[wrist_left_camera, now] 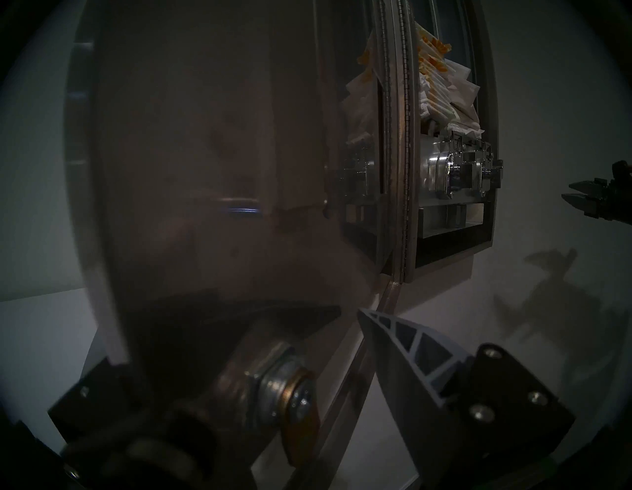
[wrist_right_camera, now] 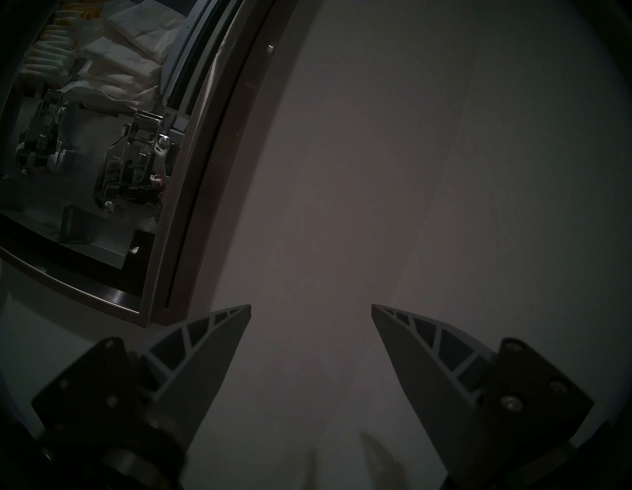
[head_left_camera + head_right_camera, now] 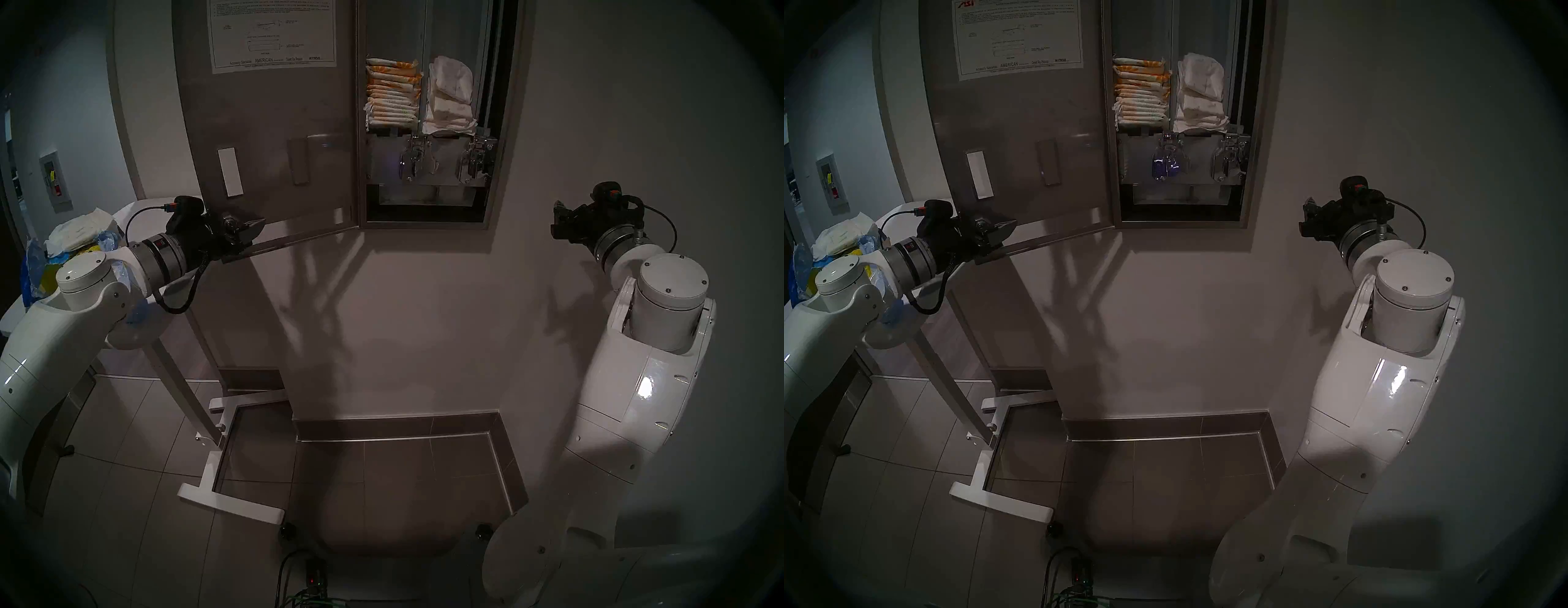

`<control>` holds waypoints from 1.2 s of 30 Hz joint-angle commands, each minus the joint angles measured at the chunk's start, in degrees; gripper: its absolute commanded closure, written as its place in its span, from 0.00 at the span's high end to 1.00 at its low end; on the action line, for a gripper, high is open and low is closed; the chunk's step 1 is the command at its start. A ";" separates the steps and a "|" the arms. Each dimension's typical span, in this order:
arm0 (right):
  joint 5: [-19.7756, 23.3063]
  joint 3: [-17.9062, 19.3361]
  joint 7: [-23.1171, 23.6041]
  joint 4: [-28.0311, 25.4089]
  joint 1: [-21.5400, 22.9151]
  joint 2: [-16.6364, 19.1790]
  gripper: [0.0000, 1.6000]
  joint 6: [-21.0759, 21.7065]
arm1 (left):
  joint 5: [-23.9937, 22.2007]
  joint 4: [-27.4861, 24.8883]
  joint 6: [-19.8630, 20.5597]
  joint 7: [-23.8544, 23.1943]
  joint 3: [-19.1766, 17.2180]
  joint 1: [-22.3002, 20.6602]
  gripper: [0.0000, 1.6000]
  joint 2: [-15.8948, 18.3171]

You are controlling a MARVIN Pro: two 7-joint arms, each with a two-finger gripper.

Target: Open the dispenser door, put the pads inside, close the door

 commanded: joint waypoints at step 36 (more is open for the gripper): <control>0.28 -0.30 -0.25 -1.02 0.99 0.32 0.81 -0.26 | -3.93 -11.11 -5.94 -7.31 -0.61 8.70 1.00 5.99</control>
